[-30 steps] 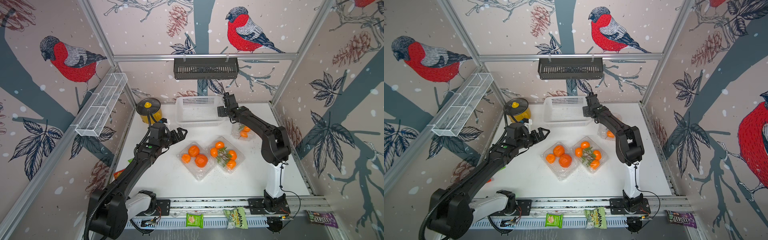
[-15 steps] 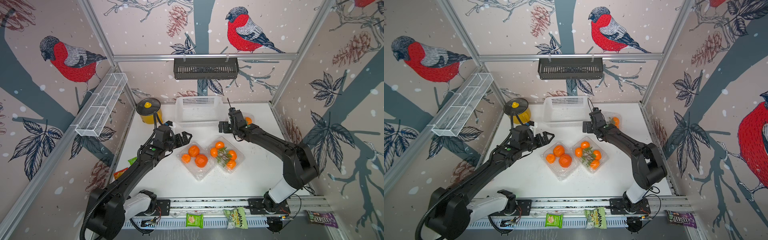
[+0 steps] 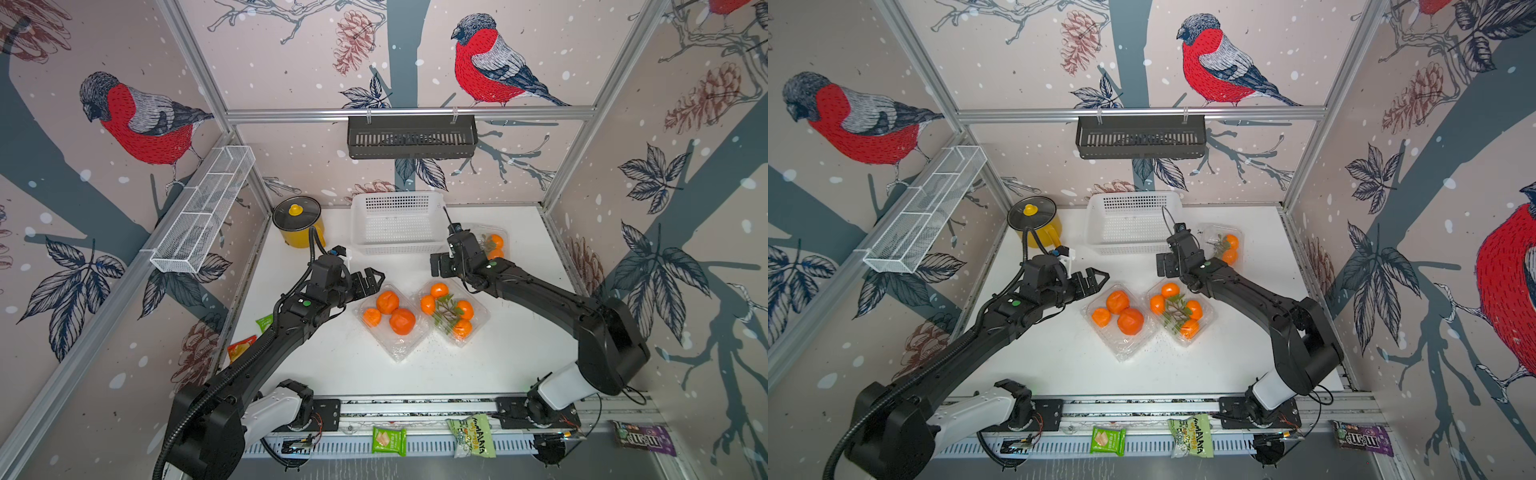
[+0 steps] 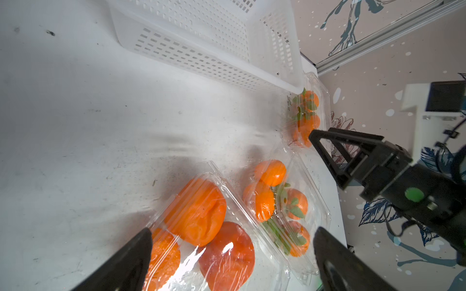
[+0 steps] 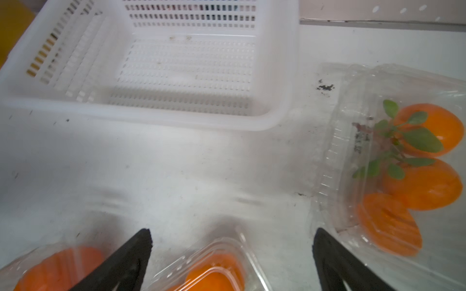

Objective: Take oranges out of containers
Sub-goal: Adjust the packing box at the center of the board.

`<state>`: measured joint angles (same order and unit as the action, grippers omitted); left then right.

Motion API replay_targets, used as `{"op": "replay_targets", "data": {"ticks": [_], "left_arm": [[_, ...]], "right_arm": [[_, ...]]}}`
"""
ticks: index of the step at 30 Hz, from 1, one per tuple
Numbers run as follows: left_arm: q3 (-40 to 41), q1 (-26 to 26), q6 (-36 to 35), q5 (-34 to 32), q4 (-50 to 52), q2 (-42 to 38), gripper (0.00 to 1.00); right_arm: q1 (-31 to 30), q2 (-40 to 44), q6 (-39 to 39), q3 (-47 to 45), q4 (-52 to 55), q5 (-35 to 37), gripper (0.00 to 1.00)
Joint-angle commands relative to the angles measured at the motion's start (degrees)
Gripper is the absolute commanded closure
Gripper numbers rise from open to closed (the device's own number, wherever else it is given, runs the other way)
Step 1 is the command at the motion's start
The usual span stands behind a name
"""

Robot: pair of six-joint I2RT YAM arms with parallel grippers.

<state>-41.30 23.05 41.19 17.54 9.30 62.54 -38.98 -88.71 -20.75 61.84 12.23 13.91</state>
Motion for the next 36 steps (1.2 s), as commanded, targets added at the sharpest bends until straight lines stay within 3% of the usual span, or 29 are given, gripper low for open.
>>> {"op": "replay_targets", "data": {"ticks": [1, 9, 18, 22, 27, 31, 36], "left_arm": [[0.33, 0.08, 0.71, -0.19, 1.79, -1.44, 0.02], [3.02, 0.16, 1.86, 1.41, 1.99, -3.22, 0.02], [4.81, 0.11, 2.49, 1.47, 3.03, -6.25, 0.02], [5.00, 0.09, 2.14, 1.63, 4.47, -7.02, 0.02], [5.53, 0.07, 3.20, 2.51, 4.01, -7.90, 0.02], [5.01, 0.26, 4.09, 4.21, 2.02, -6.89, 0.02], [2.43, 0.24, 3.42, 4.19, 2.53, -5.24, 0.02]], "right_arm": [[-6.19, 1.11, 1.80, -2.25, 5.05, 9.99, 0.00], [-17.27, 0.46, -4.25, -8.62, 9.30, 21.44, 0.00], [-16.06, -0.61, -3.19, -9.46, 11.38, 28.37, 0.00], [-10.88, 2.08, 0.01, -8.20, 10.65, 26.70, 0.00], [-10.99, 6.27, 0.89, -5.18, 11.81, 24.07, 0.00], [-14.30, 7.29, -3.02, -4.95, 13.47, 18.08, 0.00], [-20.43, 10.24, -13.15, -9.88, 7.23, 4.15, 0.00]]}}
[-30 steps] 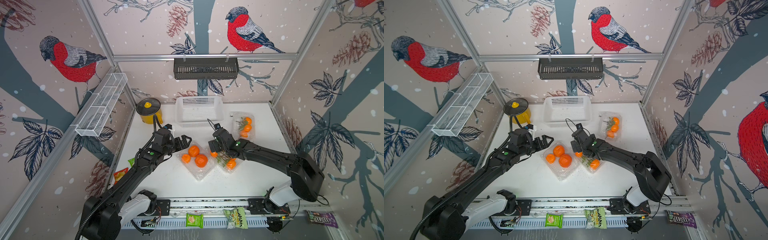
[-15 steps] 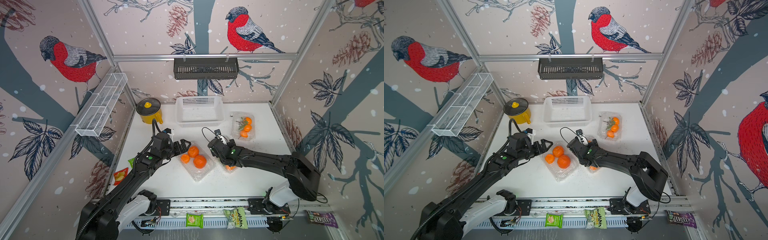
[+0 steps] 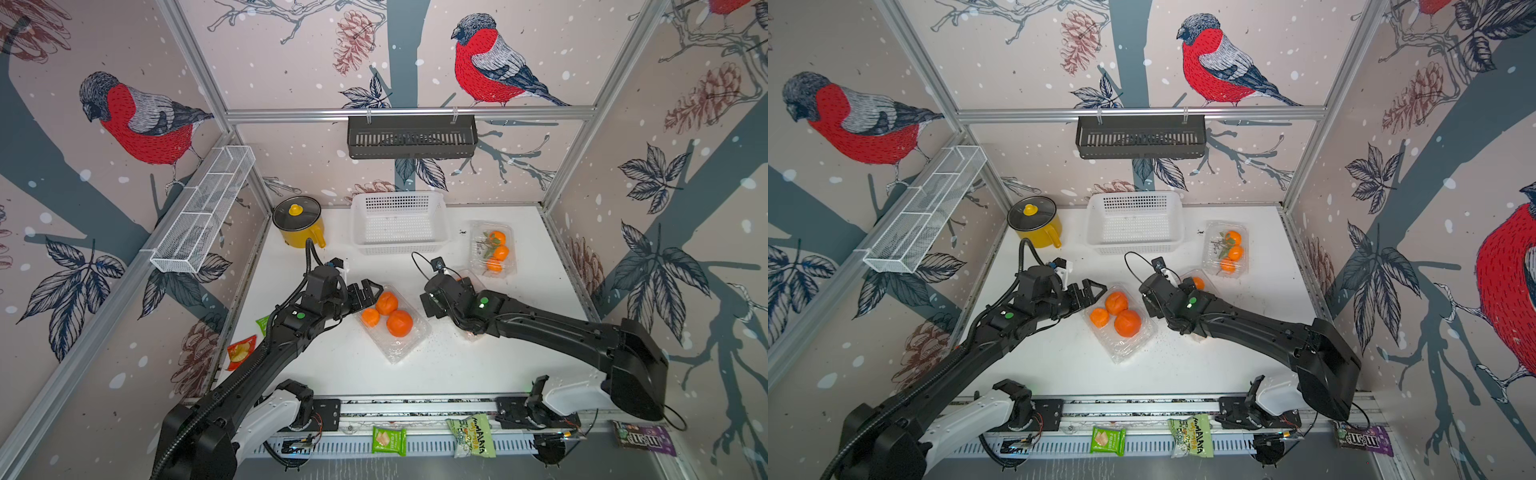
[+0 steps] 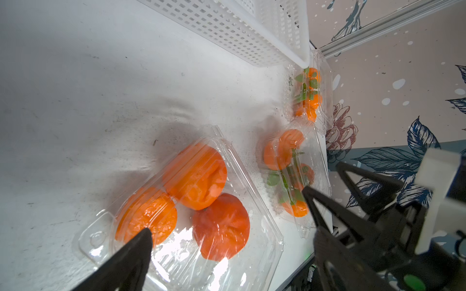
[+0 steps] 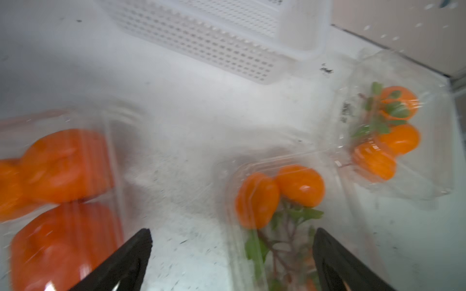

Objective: Take oranges out of containers
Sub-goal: Adjust the packing box at the center of the board, then move the packing box to the center of the board.

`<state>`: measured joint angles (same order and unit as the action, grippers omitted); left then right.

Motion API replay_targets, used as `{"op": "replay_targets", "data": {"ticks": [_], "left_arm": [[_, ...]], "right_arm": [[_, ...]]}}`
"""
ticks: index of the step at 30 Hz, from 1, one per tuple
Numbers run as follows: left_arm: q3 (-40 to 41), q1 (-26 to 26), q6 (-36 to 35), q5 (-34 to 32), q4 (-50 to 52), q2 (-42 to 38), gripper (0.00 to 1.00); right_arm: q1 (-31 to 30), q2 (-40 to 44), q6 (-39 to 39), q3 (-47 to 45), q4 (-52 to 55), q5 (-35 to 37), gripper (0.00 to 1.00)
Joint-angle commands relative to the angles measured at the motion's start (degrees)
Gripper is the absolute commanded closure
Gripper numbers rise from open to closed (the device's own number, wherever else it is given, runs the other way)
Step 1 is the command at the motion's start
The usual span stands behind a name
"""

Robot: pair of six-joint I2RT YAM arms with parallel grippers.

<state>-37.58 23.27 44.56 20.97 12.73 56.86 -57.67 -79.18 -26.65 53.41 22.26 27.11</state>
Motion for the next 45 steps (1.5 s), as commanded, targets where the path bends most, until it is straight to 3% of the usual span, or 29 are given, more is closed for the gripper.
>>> {"op": "replay_targets", "data": {"ticks": [1, 10, 15, 20, 24, 29, 34, 39, 42, 45], "left_arm": [[-2.03, 0.02, 0.01, 1.07, -0.96, 0.81, 0.02], [-4.47, 0.03, 0.80, 4.73, 0.32, 2.59, 0.02], [-4.11, 0.03, -0.37, 3.48, 2.42, 1.55, 0.02], [-2.54, 0.02, -0.11, 3.74, 1.59, 0.97, 0.02], [-2.38, 0.04, -0.16, 3.51, 1.31, 0.88, 0.02], [-2.93, -0.47, -0.91, 2.24, 1.81, 0.27, 0.02], [-4.52, -6.83, -3.35, 1.98, 3.76, -2.62, 0.02], [-6.68, -14.33, -4.79, 5.91, 5.45, -2.50, 0.02], [-7.57, -14.39, -5.02, 6.81, 4.35, -1.67, 0.02], [-8.33, -13.47, -5.18, 7.87, 2.39, 0.53, 0.02]], "right_arm": [[-2.48, 0.63, -10.09, -1.65, -3.38, -10.09, 0.00], [-5.46, 1.29, -33.24, -2.55, -8.37, -12.96, 0.00], [-7.67, 3.96, -43.72, -6.78, -6.69, -10.25, 0.00], [-10.08, 3.88, -50.66, -12.41, -13.23, -11.87, 0.00], [-10.42, -1.97, -51.55, -11.51, -22.06, -16.98, 0.00], [-10.18, -7.08, -52.82, -6.68, -28.16, -18.39, 0.00], [-6.40, -16.33, -52.04, 3.55, -29.83, -21.11, 0.00], [-0.77, -28.77, -45.05, 16.19, -26.58, -25.07, 0.00], [1.47, -28.54, -39.17, 16.75, -27.26, -26.60, 0.00], [1.47, -25.12, -29.86, 19.75, -20.57, -24.19, 0.00]]}}
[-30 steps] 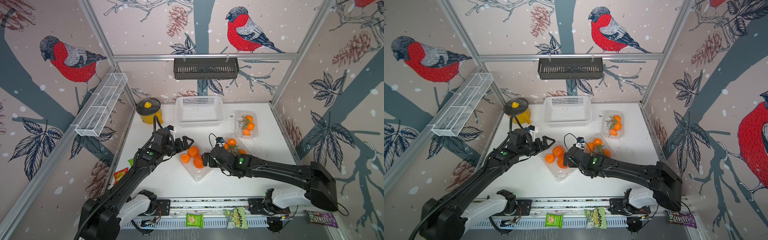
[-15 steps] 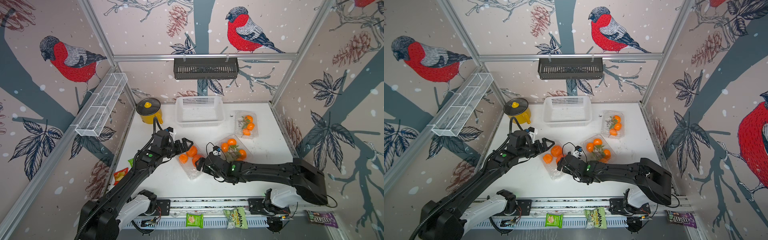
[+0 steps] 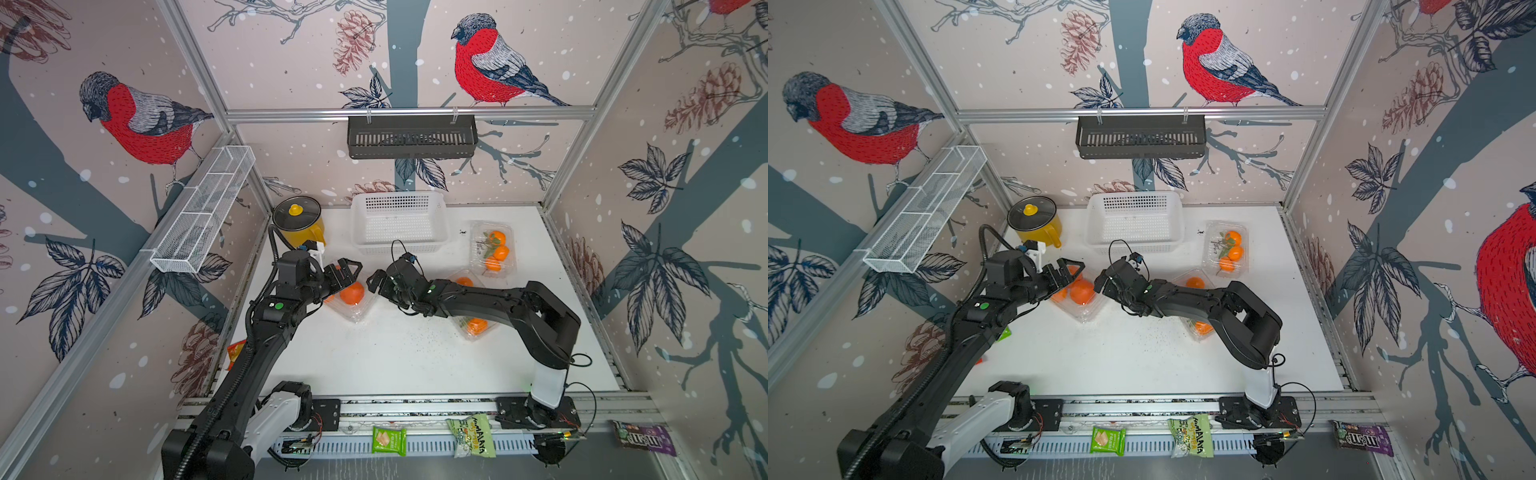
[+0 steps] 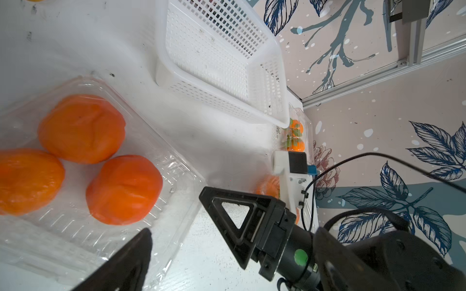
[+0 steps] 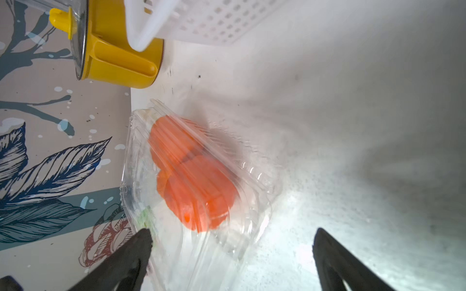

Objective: Take oranges out of containers
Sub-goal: Move the packing box to the center of the board.

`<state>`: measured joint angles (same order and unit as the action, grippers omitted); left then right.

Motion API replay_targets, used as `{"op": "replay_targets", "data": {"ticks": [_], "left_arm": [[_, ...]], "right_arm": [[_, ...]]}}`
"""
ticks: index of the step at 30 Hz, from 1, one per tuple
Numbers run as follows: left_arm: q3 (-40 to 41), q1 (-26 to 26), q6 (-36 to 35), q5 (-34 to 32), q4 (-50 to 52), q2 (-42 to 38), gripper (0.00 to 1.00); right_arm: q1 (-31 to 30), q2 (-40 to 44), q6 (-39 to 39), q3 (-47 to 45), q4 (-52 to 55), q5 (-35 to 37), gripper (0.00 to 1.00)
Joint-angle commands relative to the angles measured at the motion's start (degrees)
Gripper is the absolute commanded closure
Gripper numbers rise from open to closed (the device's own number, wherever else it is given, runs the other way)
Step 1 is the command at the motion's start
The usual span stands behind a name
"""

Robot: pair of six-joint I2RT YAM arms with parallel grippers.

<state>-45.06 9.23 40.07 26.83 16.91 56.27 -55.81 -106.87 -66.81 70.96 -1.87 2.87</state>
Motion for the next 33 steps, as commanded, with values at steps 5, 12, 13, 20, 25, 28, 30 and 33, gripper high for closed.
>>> {"op": "replay_targets", "data": {"ticks": [5, 12, 13, 20, 25, 28, 30, 33], "left_arm": [[-5.94, 10.29, -0.80, -3.12, -4.51, 7.73, 0.02], [-11.73, 19.66, -0.06, -5.42, -10.53, 19.77, 0.02], [-13.23, 21.42, -0.55, -5.91, -10.68, 21.86, 0.02], [-18.96, 26.36, -0.59, -3.05, -12.87, 33.18, 0.02], [-20.85, 26.36, -0.70, -2.03, -11.14, 34.92, 0.02], [-19.67, 26.27, 0.22, -1.69, -12.08, 33.68, 0.02], [-18.40, 26.19, 1.00, -1.35, -13.18, 33.07, 0.02], [-16.32, 25.56, 2.55, -0.10, -14.45, 33.03, 0.02]], "right_arm": [[0.51, 16.24, 15.92, -2.70, 13.95, 9.91, 0.00], [7.94, 45.94, 9.68, -21.40, 31.96, 22.58, 0.00], [10.21, 51.17, 9.07, -24.89, 33.78, 23.30, 0.00], [31.27, 71.98, 16.29, -36.97, 38.64, 11.92, 0.00], [41.34, 66.24, 20.47, -41.54, 28.29, -3.30, 0.00], [43.18, 63.43, 19.26, -44.51, 22.71, -8.79, 0.00], [43.23, 61.62, 18.42, -46.20, 19.05, -12.29, 0.00], [43.22, 59.00, 16.37, -46.85, 14.61, -16.85, 0.00]]}}
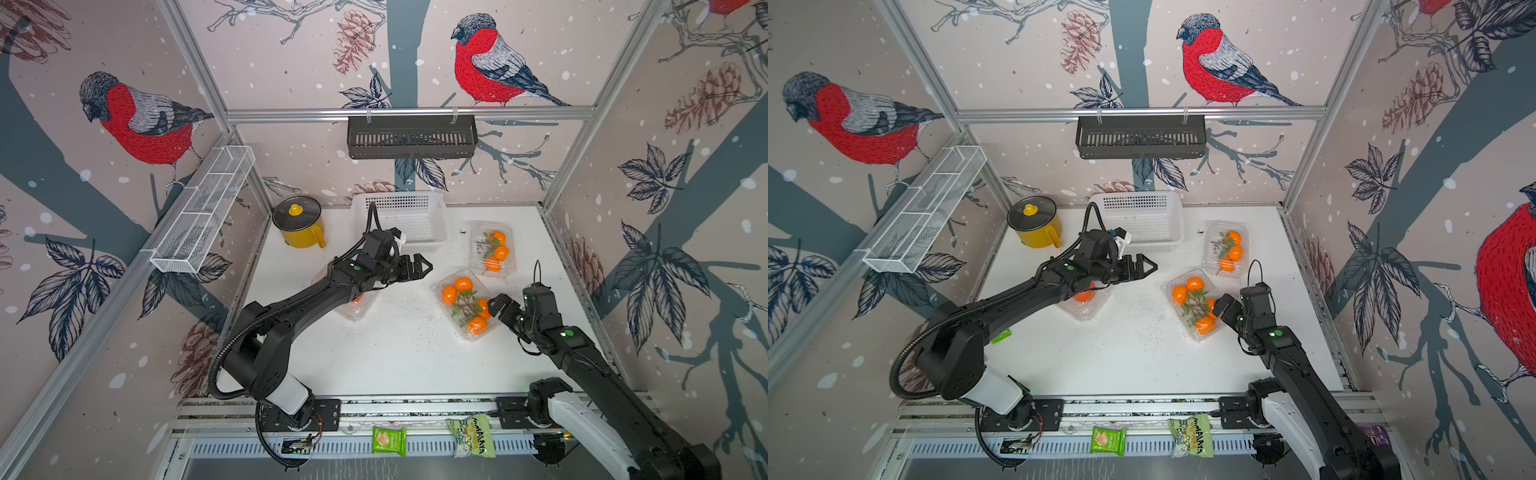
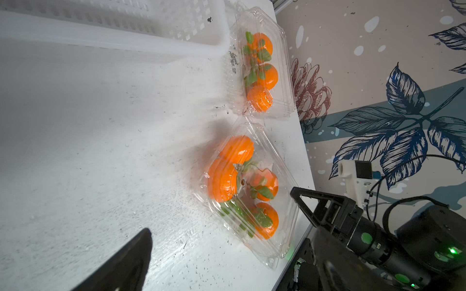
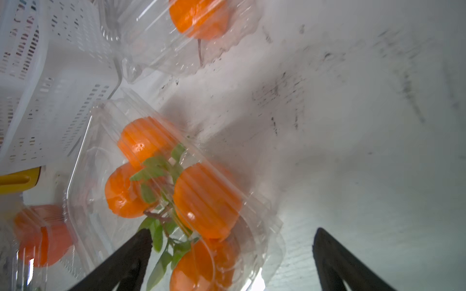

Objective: Take oranges out of containers
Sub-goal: Move the packing box to the center of the board.

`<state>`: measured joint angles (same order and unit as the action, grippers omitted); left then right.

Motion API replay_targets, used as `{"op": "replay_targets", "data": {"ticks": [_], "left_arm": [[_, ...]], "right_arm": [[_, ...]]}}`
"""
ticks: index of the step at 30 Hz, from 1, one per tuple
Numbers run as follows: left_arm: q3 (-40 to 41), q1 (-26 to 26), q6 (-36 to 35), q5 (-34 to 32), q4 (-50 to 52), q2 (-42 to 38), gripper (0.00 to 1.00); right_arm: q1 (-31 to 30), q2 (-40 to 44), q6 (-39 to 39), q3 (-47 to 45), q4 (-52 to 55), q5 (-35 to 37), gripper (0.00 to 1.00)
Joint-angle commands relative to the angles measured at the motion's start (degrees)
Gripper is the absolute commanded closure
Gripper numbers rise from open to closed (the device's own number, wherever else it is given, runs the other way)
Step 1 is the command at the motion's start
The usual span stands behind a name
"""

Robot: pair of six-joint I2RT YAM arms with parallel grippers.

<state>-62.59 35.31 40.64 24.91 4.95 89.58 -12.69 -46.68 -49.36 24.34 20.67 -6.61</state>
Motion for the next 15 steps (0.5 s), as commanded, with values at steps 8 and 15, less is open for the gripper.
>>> {"op": "replay_targets", "data": {"ticks": [8, 15], "left_arm": [[8.83, -5.43, 6.81, 3.47, -8.20, -3.77, 0.02], [7.84, -5.69, 6.02, 4.30, -6.51, -3.63, 0.02]], "right_arm": [[-2.38, -15.63, 1.39, 7.35, -12.77, -9.12, 0.00], [-2.28, -35.20, 6.88, 22.89, -13.11, -8.84, 0.00]]}}
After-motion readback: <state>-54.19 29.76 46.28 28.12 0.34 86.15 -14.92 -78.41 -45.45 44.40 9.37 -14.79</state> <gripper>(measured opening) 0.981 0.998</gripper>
